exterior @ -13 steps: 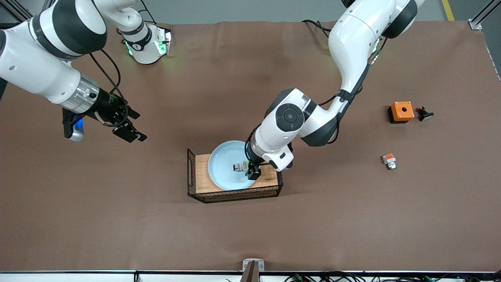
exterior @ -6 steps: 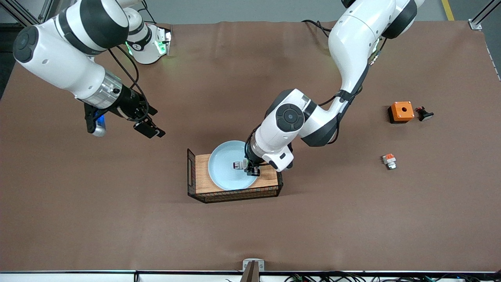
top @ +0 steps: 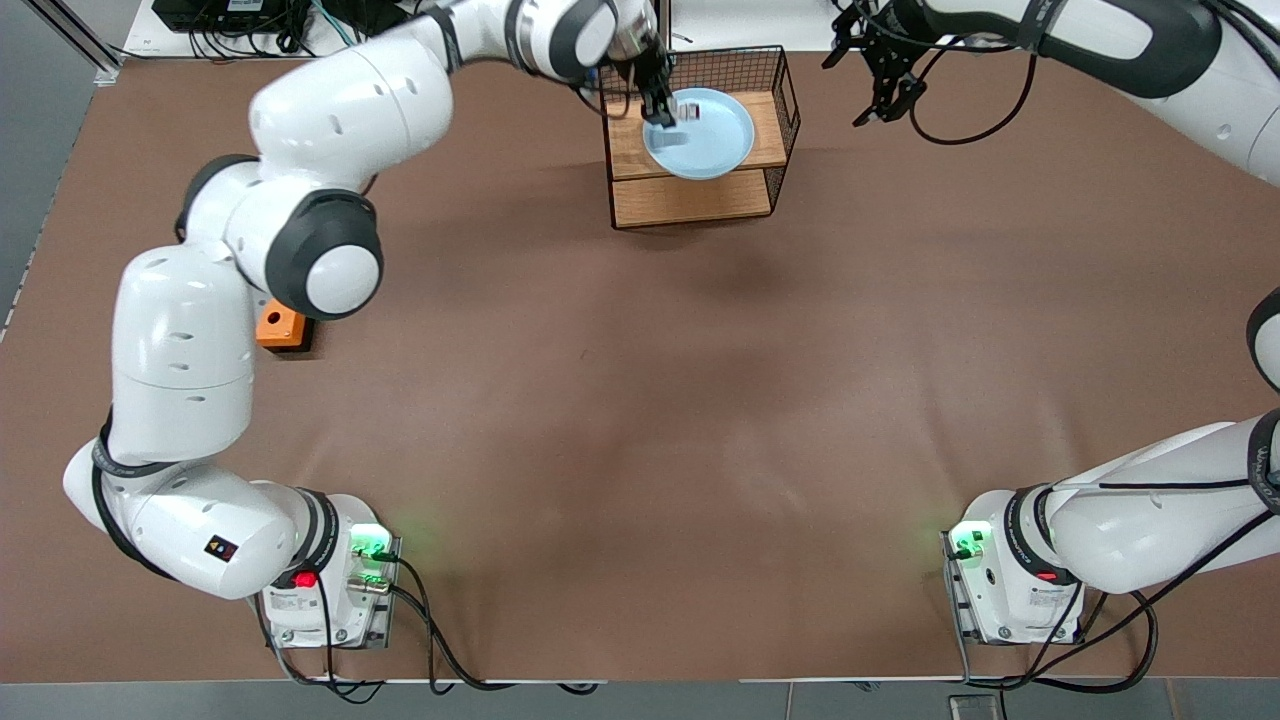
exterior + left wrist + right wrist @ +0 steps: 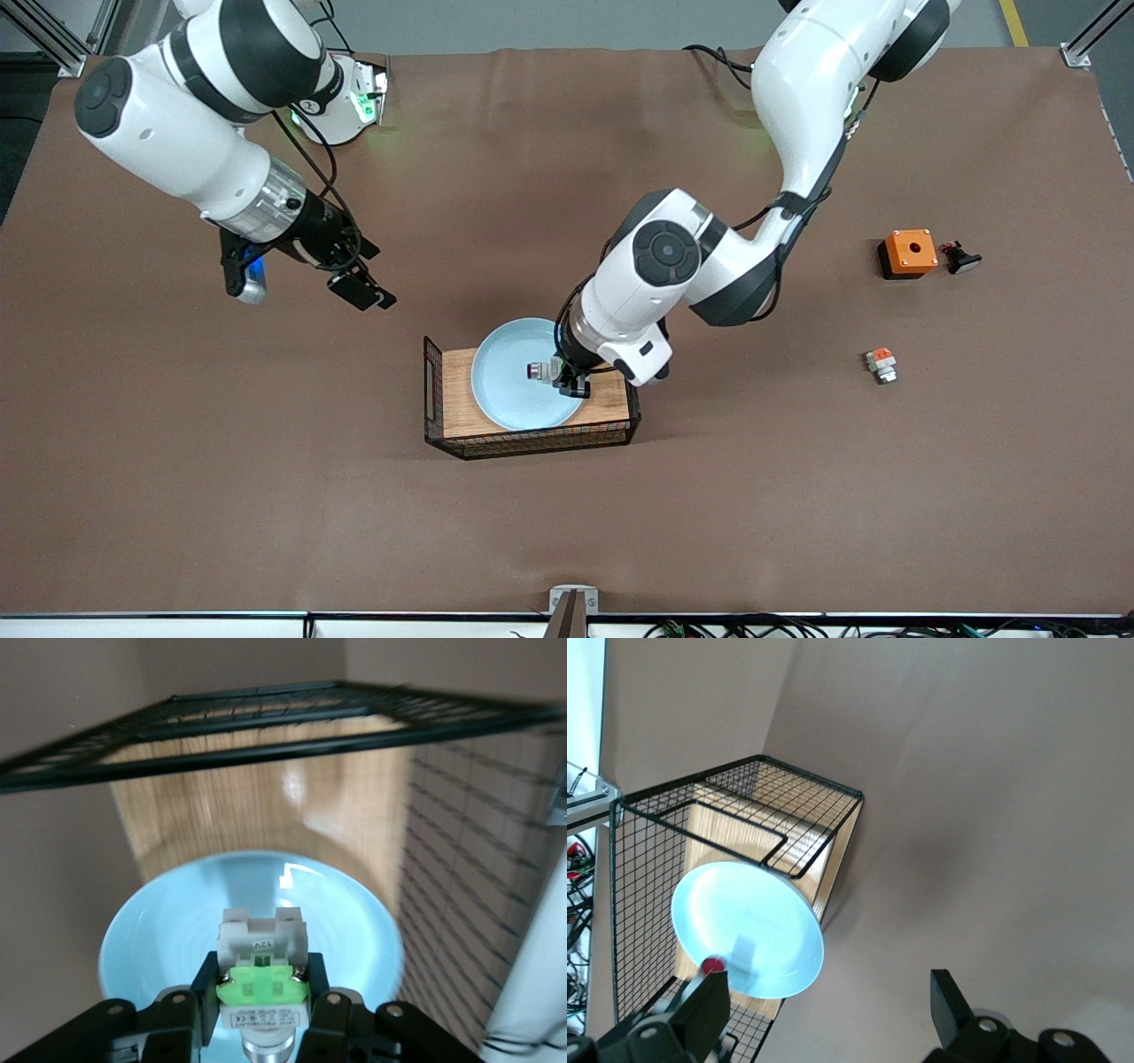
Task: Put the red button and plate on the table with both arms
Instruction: 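Lift the button with the left gripper while the right gripper reaches the plate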
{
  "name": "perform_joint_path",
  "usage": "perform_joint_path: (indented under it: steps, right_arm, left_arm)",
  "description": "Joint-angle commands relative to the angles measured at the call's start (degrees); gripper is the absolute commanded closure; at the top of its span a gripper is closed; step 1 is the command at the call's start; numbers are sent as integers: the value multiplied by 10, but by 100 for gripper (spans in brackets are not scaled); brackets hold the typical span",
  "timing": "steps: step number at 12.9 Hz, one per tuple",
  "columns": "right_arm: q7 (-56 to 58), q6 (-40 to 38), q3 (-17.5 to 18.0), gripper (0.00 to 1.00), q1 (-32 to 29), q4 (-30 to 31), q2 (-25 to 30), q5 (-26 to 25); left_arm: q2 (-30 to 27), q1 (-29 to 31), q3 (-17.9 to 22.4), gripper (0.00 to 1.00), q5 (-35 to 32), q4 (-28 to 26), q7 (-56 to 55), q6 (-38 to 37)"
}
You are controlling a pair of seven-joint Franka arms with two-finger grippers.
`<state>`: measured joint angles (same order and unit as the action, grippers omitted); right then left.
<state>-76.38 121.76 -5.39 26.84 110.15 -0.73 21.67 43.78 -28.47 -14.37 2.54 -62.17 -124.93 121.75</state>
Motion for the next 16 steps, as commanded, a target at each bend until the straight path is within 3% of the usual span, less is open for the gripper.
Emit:
perform_joint_path:
  steps: [1,7,9,14,16]
  right_arm:
    - [-54,29,-3,0,29,9,-9,-15]
    - [-78,95,-3,0,59,6,-80,-24]
    - [-88,125,-4,0,70,-3,-111,-25]
    - [-183,137,-4,0,90,-66,-176,-60]
    - [-212,137,-4,0,98,-82,-193,-79]
  left_arm:
    - [-96,18,7,100,8,-15,82,-98]
    - [-197,111,4,100,44,-46,506,-308]
    - [-202,145,4,100,44,-53,607,-358]
    - [-251,227,5,100,35,-169,863,-355]
    - [-266,251,5,100,22,-223,925,-309]
